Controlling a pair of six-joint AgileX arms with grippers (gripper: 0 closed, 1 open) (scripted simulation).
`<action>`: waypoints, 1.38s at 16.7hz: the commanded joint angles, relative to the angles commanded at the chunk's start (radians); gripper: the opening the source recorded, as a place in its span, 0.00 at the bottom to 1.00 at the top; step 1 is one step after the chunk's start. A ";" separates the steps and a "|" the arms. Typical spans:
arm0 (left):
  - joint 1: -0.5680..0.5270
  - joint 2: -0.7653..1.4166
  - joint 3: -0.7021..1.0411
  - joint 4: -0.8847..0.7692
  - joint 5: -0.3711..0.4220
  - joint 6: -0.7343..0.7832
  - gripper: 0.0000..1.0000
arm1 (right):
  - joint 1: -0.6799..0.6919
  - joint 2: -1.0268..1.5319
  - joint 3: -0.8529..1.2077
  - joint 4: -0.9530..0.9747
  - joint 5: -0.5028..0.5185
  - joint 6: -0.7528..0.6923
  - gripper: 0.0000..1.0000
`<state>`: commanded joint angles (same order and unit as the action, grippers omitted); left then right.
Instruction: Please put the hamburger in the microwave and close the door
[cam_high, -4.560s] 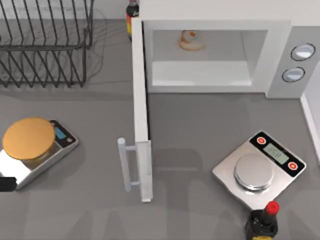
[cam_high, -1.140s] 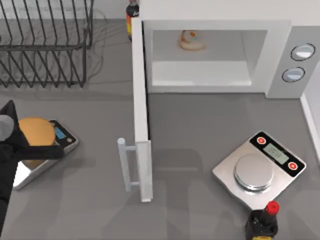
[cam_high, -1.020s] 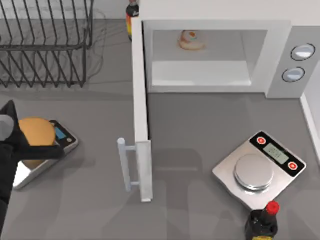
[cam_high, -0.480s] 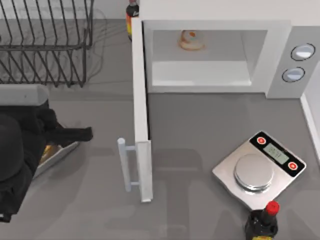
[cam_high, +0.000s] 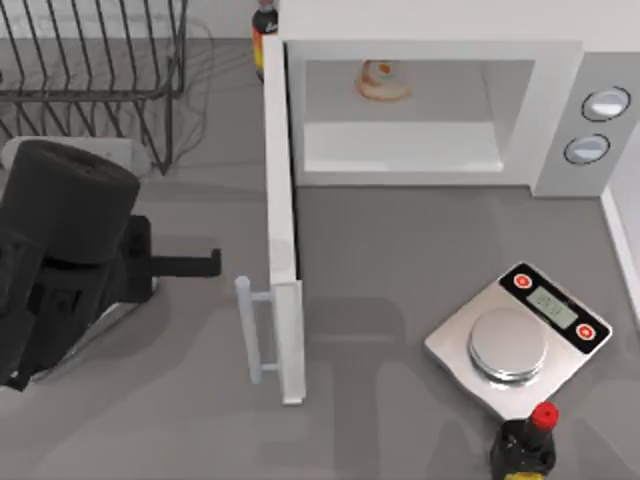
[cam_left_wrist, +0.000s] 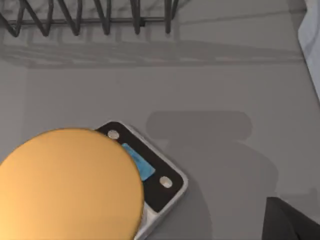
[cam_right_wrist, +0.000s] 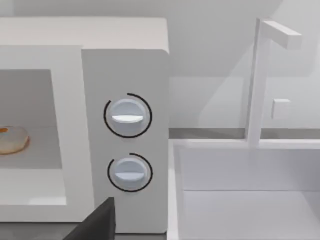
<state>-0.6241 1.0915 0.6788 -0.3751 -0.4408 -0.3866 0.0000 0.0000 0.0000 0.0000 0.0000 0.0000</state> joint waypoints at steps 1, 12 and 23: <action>-0.004 0.007 0.034 -0.060 0.004 -0.021 0.00 | 0.000 0.000 0.000 0.000 0.000 0.000 1.00; -0.010 0.022 0.108 -0.184 0.019 -0.074 0.00 | 0.000 0.000 0.000 0.000 0.000 0.000 1.00; -0.010 0.125 -0.125 0.174 0.022 -0.070 0.00 | 0.000 0.000 0.000 0.000 0.000 0.000 1.00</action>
<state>-0.6339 1.2166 0.5535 -0.2016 -0.4189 -0.4571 0.0000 0.0000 0.0000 0.0000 0.0000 0.0000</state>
